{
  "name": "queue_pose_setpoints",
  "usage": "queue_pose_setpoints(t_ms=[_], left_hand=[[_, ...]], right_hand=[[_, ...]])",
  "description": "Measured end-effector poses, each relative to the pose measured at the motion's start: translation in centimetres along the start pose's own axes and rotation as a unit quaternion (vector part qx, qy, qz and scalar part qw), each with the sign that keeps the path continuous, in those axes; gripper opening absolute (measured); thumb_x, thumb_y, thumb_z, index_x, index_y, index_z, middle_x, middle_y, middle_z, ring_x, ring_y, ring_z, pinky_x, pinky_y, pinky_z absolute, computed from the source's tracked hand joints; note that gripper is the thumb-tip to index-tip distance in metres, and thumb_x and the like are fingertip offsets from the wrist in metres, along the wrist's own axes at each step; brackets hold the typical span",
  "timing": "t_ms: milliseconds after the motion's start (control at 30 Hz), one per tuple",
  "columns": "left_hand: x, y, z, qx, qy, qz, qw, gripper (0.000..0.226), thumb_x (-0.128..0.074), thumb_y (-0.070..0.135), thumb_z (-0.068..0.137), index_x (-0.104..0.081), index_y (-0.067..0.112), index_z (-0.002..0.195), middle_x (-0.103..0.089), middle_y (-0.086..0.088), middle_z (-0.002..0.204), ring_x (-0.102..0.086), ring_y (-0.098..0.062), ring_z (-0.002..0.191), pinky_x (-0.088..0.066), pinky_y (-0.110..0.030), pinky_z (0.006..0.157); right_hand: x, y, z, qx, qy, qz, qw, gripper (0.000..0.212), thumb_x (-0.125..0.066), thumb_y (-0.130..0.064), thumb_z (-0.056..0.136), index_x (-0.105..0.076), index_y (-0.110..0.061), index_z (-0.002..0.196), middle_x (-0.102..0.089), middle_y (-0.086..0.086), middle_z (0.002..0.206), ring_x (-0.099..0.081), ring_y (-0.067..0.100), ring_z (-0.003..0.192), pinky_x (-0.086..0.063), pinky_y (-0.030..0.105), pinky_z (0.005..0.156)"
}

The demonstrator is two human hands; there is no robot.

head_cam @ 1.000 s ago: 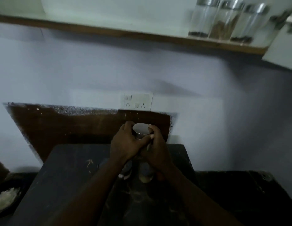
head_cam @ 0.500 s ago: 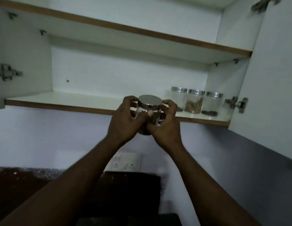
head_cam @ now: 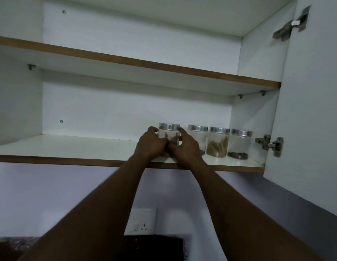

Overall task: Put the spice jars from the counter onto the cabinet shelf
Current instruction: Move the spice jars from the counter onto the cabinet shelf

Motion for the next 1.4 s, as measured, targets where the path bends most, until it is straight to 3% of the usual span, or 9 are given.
queue_pose_setpoints(t_ms=[100,200,300,433,667,967,1133,1267,1400], left_hand=[[-1.2,-1.3,1.4,0.059,-0.034,0.012,0.998,0.041,-0.068,0.056,0.079,-0.071,0.016,0.09,-0.074,0.0,0.086,-0.068,-0.017,0.081,-0.045,-0.03,0.063],[-2.6,-2.0,2.0,0.094,-0.062,-0.011,0.994,0.043,-0.069,0.062,0.077,-0.068,0.019,0.071,-0.068,0.006,0.066,-0.065,-0.016,0.077,-0.042,-0.03,0.062],[-3.9,-2.1,2.1,0.111,-0.092,0.018,0.989,0.069,-0.058,0.079,0.057,-0.068,0.016,0.085,-0.069,0.0,0.09,-0.064,-0.02,0.089,-0.05,-0.035,0.08],[-4.6,-2.6,2.6,0.108,-0.089,0.123,0.983,0.078,-0.053,0.075,0.067,-0.064,0.021,0.122,-0.065,-0.006,0.125,-0.058,-0.03,0.118,-0.044,-0.047,0.106],[-3.9,-2.3,1.6,0.106,-0.061,0.125,0.985,0.089,-0.048,0.079,0.058,-0.062,0.022,0.125,-0.065,-0.009,0.124,-0.055,-0.034,0.119,-0.047,-0.047,0.099],[-2.6,-1.9,0.6,0.088,-0.028,0.111,0.99,0.11,-0.055,0.081,0.057,-0.041,0.007,0.137,-0.06,-0.014,0.13,-0.055,-0.036,0.122,-0.05,-0.049,0.096],[-1.9,-1.7,-0.3,0.062,-0.009,0.161,0.985,0.098,-0.055,0.081,0.068,-0.046,0.008,0.132,-0.063,-0.012,0.125,-0.059,-0.035,0.116,-0.052,-0.047,0.092],[-1.3,-0.6,-1.4,0.034,-0.033,0.183,0.982,0.082,-0.054,0.08,0.066,-0.062,0.007,0.102,-0.072,-0.01,0.098,-0.067,-0.03,0.094,-0.054,-0.039,0.08],[-0.1,1.4,-4.7,-0.01,-0.025,0.188,0.982,0.066,-0.048,0.073,0.069,-0.065,0.01,0.078,-0.072,-0.004,0.078,-0.068,-0.022,0.076,-0.054,-0.035,0.074]], right_hand=[[-0.3,1.2,1.1,-0.035,0.014,-0.044,0.998,0.066,-0.063,-0.049,0.088,-0.052,-0.014,0.142,-0.063,0.015,0.124,-0.059,0.032,0.117,-0.049,0.037,0.091],[-0.5,1.7,1.1,-0.048,0.042,-0.078,0.995,0.049,-0.065,-0.038,0.09,-0.056,-0.008,0.127,-0.065,0.016,0.118,-0.062,0.033,0.11,-0.053,0.039,0.088],[-0.8,1.8,1.0,-0.063,0.055,-0.083,0.993,0.049,-0.067,-0.035,0.089,-0.048,-0.009,0.126,-0.065,0.014,0.114,-0.064,0.032,0.105,-0.056,0.043,0.085],[-0.9,1.8,1.1,-0.067,0.064,-0.117,0.989,0.045,-0.061,-0.025,0.092,-0.041,-0.009,0.13,-0.063,0.015,0.116,-0.063,0.033,0.107,-0.056,0.041,0.083],[-0.6,1.6,0.4,-0.07,0.079,-0.118,0.987,0.045,-0.057,-0.023,0.094,-0.038,-0.009,0.132,-0.058,0.016,0.121,-0.061,0.035,0.111,-0.055,0.047,0.09],[-0.5,1.4,0.1,-0.05,0.091,-0.161,0.982,0.025,-0.059,-0.022,0.09,-0.06,-0.01,0.111,-0.07,0.009,0.102,-0.067,0.027,0.097,-0.045,0.03,0.067],[-0.5,0.8,-0.1,-0.012,0.069,-0.17,0.983,0.018,-0.061,-0.016,0.085,-0.073,-0.014,0.098,-0.074,0.007,0.094,-0.069,0.025,0.091,-0.041,0.026,0.066],[-0.7,0.0,-1.0,0.025,0.017,-0.129,0.991,0.007,-0.063,-0.012,0.075,-0.06,-0.017,0.072,-0.066,0.002,0.073,-0.062,0.021,0.074,-0.042,0.029,0.058],[-0.4,-1.2,-3.4,0.043,0.037,-0.1,0.993,0.006,-0.06,-0.006,0.073,-0.059,-0.011,0.07,-0.058,-0.001,0.066,-0.052,0.014,0.062,-0.037,0.032,0.053]])
Point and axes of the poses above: each hand's wrist, its own z-axis towards the middle knuckle, its own x-axis out of the back of the hand, y = z × x, the point moved 10 cm from there along z, towards the middle knuckle
